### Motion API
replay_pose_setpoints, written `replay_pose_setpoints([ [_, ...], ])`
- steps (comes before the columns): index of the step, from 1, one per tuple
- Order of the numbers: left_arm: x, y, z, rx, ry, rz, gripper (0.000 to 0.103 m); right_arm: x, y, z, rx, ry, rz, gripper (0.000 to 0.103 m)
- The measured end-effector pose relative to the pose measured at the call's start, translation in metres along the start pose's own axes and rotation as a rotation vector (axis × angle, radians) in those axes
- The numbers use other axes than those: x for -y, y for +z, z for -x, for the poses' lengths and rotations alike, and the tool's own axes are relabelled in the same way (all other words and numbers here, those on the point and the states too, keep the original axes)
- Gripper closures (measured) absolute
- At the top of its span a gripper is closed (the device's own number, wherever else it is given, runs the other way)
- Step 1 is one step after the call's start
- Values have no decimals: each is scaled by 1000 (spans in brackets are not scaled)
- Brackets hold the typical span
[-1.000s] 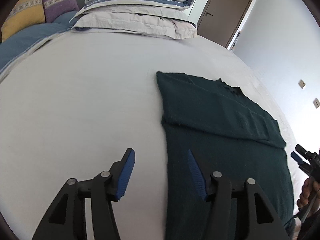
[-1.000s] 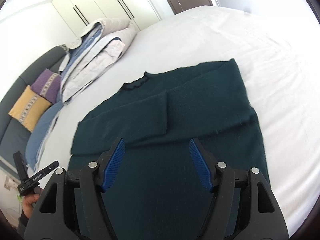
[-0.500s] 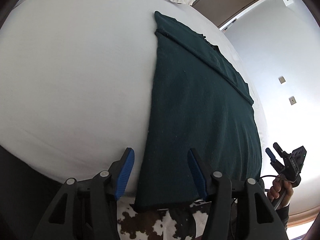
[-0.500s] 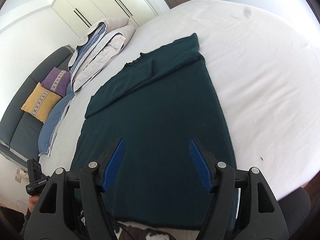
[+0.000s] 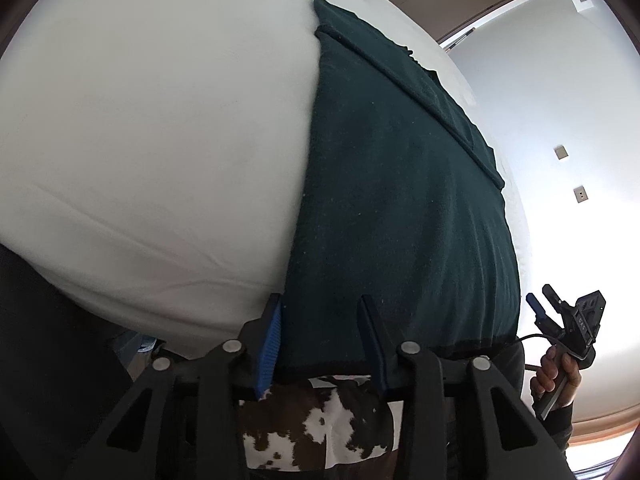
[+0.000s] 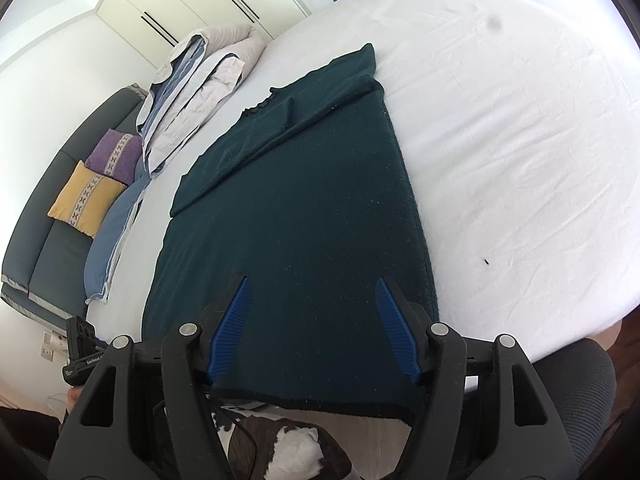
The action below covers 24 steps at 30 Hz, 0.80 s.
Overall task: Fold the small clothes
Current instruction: 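Grasp the sweater hem with both grippers and lift it toward the collar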
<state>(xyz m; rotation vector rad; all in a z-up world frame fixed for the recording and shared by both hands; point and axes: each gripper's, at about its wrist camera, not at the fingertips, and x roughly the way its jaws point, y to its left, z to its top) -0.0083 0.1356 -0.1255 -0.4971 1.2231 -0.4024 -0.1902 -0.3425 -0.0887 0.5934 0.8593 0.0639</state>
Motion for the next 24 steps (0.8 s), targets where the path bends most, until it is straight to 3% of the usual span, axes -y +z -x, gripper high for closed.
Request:
replay_pose_setpoints([
  [3, -1, 1, 0, -8, -5, 4, 72, 5, -2, 8, -7, -22, -1, 40],
  [9, 4, -2, -3, -24, 9, -16, 68, 25, -4, 33, -22, -109, -15, 40],
  [12, 4, -4, -3, -24, 34, -25, 78, 37, -5, 38, -54, -144, -37, 40],
  [13, 4, -4, -4, -27, 44, -26, 88, 42, -6, 37, -72, -152, -51, 40],
  [18, 3, -6, -3, -27, 50, -27, 94, 56, -12, 24, -157, -140, -85, 59],
  [24, 4, -7, 0, -28, 47, -45, 95, 69, -21, 0, -256, -105, -136, 62],
])
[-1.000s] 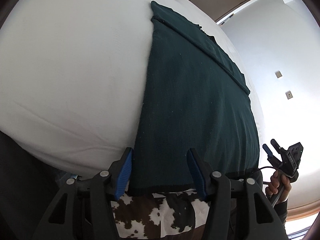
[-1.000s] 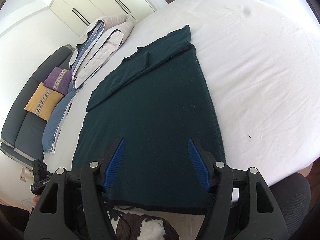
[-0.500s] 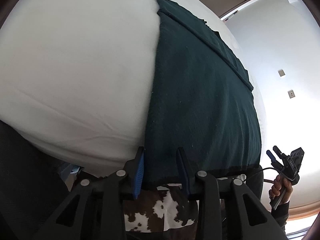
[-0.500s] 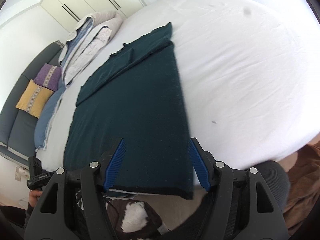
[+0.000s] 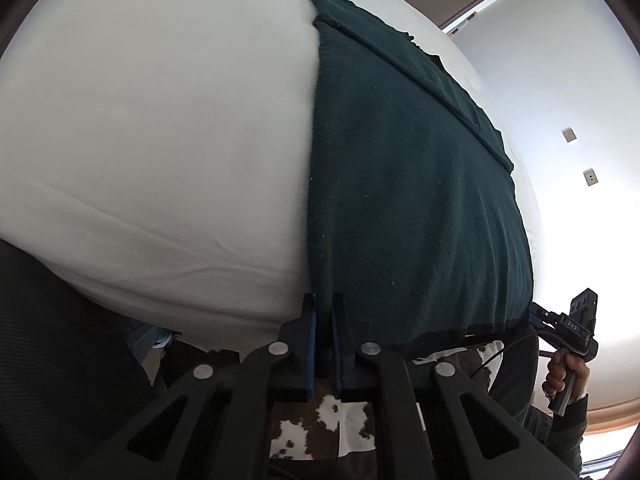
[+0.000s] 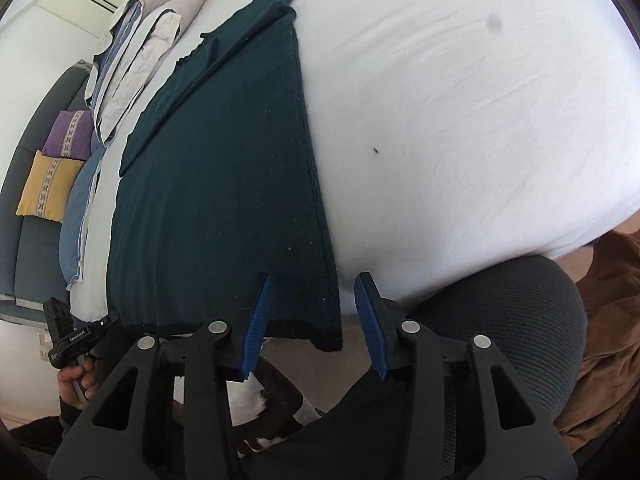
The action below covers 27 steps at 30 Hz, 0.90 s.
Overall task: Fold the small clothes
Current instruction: 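Grasp the sweater hem with both grippers and lift it toward the collar, then carry the held hem over the sweater toward the collar with both grippers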
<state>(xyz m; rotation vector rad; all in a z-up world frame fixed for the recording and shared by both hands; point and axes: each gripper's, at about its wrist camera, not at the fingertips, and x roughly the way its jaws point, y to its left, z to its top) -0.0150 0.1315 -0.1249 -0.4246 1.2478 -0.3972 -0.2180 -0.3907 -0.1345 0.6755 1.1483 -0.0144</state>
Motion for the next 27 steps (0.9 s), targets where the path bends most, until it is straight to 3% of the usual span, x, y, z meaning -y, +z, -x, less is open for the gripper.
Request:
replay_pose_setpoints([
  [4, 1, -1, 1, 0, -3, -10, 95, 5, -4, -6, -11, 23, -6, 67],
  [11, 2, -1, 4, 3, -14, -22, 96, 1, -11, -10, -36, 44, 14, 94],
  [17, 0, 1, 16, 37, -71, 18, 96, -4, -14, 5, 12, 119, 7, 97],
  [27, 8, 19, 54, 138, -296, 97, 96, -42, 12, 47, 167, 309, 25, 97],
])
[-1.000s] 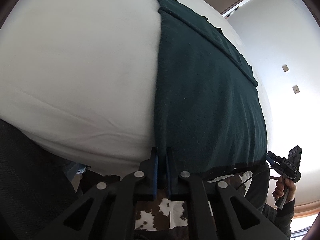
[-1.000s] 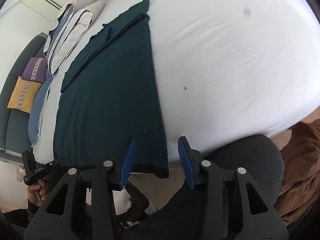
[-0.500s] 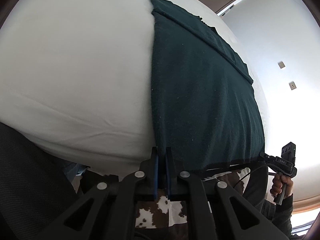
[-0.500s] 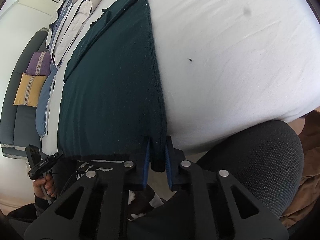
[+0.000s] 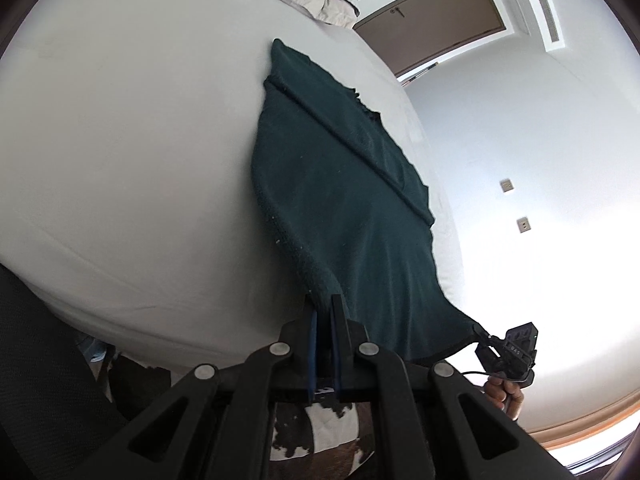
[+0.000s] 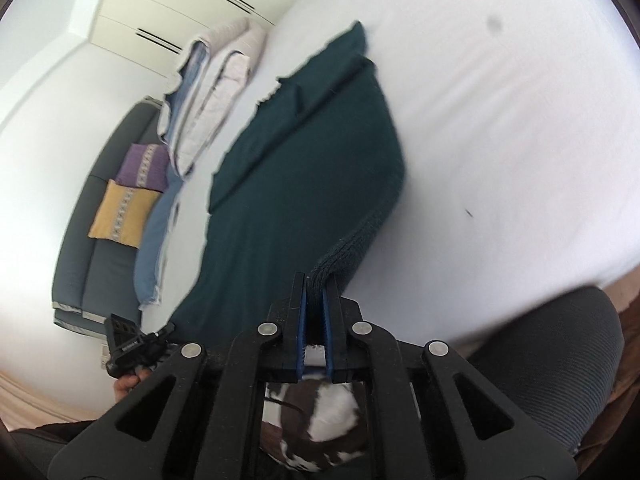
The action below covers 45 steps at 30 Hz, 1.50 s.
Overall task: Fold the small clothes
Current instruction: 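Carry the held hem over the sweater toward the collar with both grippers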
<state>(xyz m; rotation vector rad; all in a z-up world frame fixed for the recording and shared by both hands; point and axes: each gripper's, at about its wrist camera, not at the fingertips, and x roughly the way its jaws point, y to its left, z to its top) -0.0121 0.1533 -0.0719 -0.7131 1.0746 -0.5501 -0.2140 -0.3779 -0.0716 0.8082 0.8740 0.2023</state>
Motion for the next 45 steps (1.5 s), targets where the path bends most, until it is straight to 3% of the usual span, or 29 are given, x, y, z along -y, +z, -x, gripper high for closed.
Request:
replay_pose_setpoints([
  [8, 11, 31, 16, 83, -131, 62, 96, -36, 46, -12, 98, 72, 0, 97],
  [23, 17, 123, -13, 197, -176, 161, 96, -48, 154, -39, 246, 77, -54, 97],
  [35, 26, 222, -67, 224, -145, 151, 96, -47, 255, -99, 308, 0, -46, 97],
  [45, 21, 293, -125, 212, -81, 154, 96, -30, 332, -183, 303, -99, -79, 97],
])
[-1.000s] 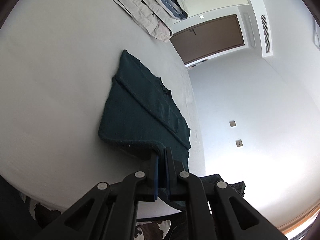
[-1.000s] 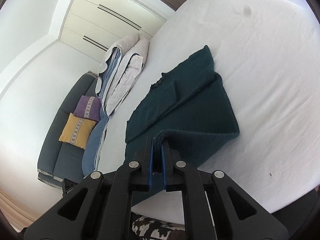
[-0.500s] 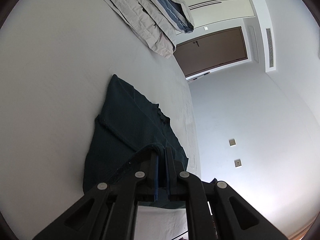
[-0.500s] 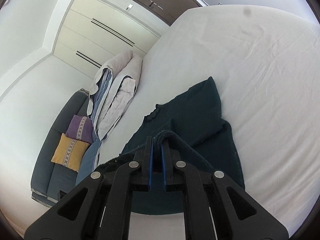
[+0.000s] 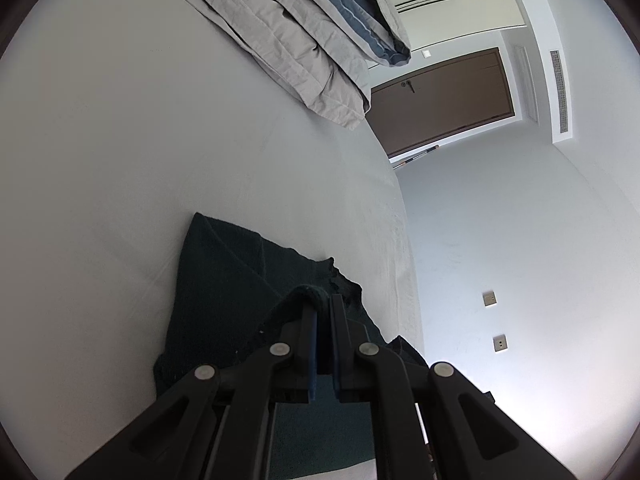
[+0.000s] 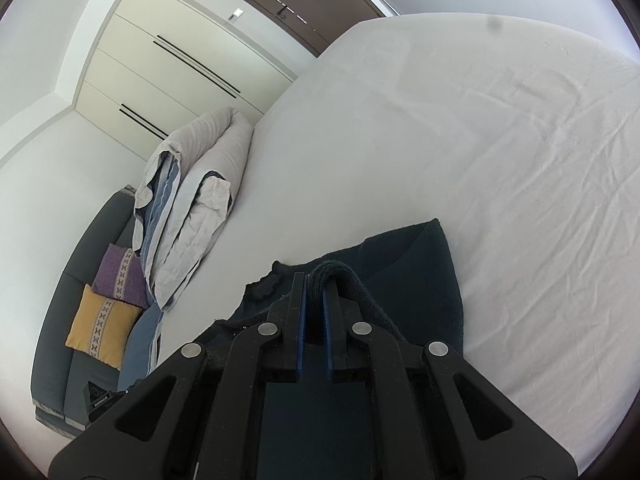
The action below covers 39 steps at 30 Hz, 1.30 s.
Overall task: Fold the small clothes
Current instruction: 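Carry the held hem over the sweater toward the collar with both grippers, then open both grippers and release the folded hem onto the sweater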
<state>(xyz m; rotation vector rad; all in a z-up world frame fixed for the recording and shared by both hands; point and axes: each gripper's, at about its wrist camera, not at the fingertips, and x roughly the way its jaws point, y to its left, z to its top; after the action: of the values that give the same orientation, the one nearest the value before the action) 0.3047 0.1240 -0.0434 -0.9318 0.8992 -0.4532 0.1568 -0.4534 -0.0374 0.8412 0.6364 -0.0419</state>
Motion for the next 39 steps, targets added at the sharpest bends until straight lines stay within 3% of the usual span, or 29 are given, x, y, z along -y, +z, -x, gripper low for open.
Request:
replay_pose_setpoints([
  [15, -30, 45, -91, -44, 181, 0, 95, 36, 44, -132, -33, -176, -57, 97],
  [16, -35, 46, -96, -53, 202, 6, 93, 42, 44, -140, -46, -183, -71, 96],
  [19, -49, 46, -102, -73, 204, 50, 67, 47, 43, -154, -50, -181, -63, 95],
  [22, -46, 42, -91, -61, 202, 46, 46, 40, 41, -153, -36, -189, -20, 79],
  [24, -38, 40, -78, -33, 202, 29, 43, 35, 39, -141, -3, -188, 3, 51],
  [25, -34, 39, -72, -22, 196, 24, 43, 34, 39, -135, 20, -202, 3, 45],
  [30, -8, 26, -46, 36, 197, -39, 41, 25, 35, -114, 27, -173, 17, 44],
  [36, 24, -17, -54, 12, 250, -243, 41, -23, -5, -114, -78, -140, 248, 44],
  [39, 19, -35, -66, -14, 297, -295, 41, -39, -35, -123, -141, -124, 336, 44],
])
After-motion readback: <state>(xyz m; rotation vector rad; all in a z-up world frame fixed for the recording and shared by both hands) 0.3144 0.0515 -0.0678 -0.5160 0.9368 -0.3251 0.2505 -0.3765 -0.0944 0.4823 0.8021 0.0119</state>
